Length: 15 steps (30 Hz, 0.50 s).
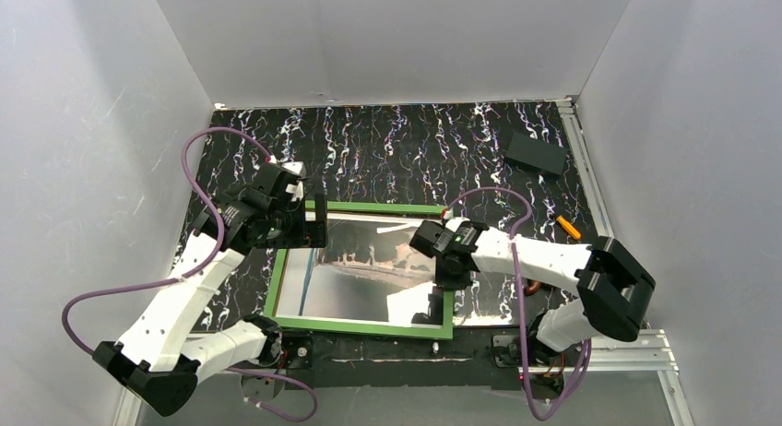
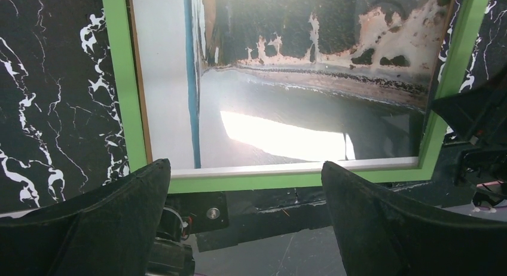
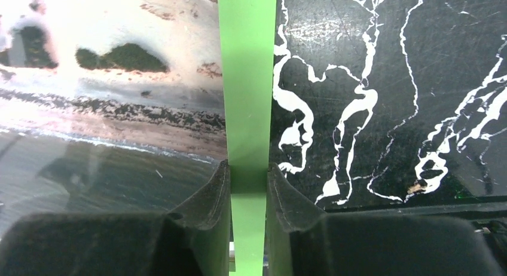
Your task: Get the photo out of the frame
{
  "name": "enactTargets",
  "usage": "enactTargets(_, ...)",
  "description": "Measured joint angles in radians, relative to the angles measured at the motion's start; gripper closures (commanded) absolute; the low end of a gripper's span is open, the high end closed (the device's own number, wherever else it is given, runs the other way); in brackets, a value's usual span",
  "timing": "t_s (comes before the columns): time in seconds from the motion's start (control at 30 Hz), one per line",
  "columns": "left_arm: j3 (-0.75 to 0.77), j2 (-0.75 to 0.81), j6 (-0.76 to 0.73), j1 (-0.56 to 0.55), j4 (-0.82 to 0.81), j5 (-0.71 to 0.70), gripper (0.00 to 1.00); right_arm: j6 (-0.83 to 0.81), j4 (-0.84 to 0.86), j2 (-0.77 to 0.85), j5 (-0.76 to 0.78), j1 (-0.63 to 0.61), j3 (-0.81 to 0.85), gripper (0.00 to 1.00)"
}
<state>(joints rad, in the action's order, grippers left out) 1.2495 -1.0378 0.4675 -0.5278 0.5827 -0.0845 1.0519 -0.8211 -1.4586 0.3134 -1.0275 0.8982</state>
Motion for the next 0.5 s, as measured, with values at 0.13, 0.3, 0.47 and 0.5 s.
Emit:
enactTargets(0.13, 0.000, 0.001, -0.011, 0.000, 0.000, -0.010, 0.02, -0.003, -0.056, 0.037, 0.004, -0.002, 0.040, 0.99)
enactTargets(0.3, 0.007, 0.001, -0.029, 0.000, 0.000, -0.023, 0.02, -0.054, -0.116, 0.080, -0.008, 0.038, 0.100, 0.99)
enactTargets(0.47, 0.014, 0.008, -0.047, 0.000, 0.000, -0.035, 0.02, -0.160, -0.150, 0.080, -0.064, 0.128, 0.181, 0.99)
enactTargets(0.5, 0.014, 0.011, -0.051, 0.000, 0.000, -0.038, 0.02, -0.173, -0.159, 0.078, -0.071, 0.137, 0.202, 0.99)
